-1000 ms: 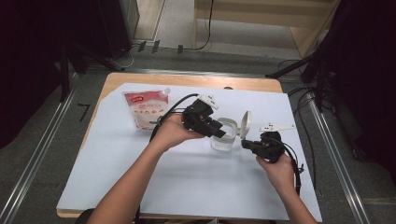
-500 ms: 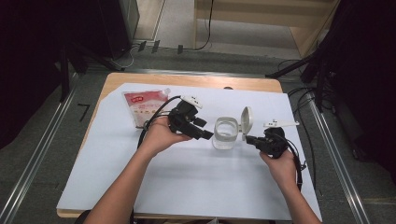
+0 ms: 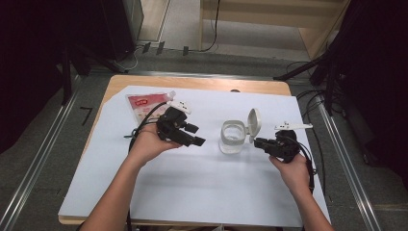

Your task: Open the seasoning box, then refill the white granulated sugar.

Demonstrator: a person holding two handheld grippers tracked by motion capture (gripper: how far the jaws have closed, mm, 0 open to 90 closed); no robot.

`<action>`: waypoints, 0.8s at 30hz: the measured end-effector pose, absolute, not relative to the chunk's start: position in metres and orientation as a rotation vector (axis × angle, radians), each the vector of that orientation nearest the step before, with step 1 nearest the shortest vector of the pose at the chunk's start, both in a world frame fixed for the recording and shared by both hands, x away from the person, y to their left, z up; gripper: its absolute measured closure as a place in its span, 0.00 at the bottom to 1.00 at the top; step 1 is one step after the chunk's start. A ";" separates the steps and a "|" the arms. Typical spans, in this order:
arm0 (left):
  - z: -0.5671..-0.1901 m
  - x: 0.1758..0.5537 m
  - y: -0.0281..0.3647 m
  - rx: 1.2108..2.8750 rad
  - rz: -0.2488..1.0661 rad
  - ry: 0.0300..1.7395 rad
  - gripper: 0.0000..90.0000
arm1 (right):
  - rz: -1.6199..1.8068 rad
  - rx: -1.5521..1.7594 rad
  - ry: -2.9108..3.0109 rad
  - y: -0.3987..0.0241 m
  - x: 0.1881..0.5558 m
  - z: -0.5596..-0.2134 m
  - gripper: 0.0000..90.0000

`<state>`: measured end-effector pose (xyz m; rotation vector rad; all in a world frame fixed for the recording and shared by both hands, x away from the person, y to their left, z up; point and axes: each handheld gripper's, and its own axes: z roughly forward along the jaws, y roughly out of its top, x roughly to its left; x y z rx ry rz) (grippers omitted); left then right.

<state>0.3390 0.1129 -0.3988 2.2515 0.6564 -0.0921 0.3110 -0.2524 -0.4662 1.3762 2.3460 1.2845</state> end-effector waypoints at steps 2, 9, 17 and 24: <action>-0.399 0.339 0.119 2.241 -0.101 0.678 0.43 | 1.292 1.355 2.356 -0.252 0.306 -0.463 0.84; -0.396 0.336 0.139 2.226 -0.082 0.720 0.44 | 1.342 1.300 2.365 -0.254 0.290 -0.462 0.68; -0.393 0.335 0.163 2.208 -0.062 0.772 0.50 | 1.365 1.337 2.366 -0.257 0.288 -0.460 0.60; -0.390 0.334 0.188 2.161 -0.062 0.827 0.53 | 1.349 1.302 2.367 -0.257 0.292 -0.456 0.57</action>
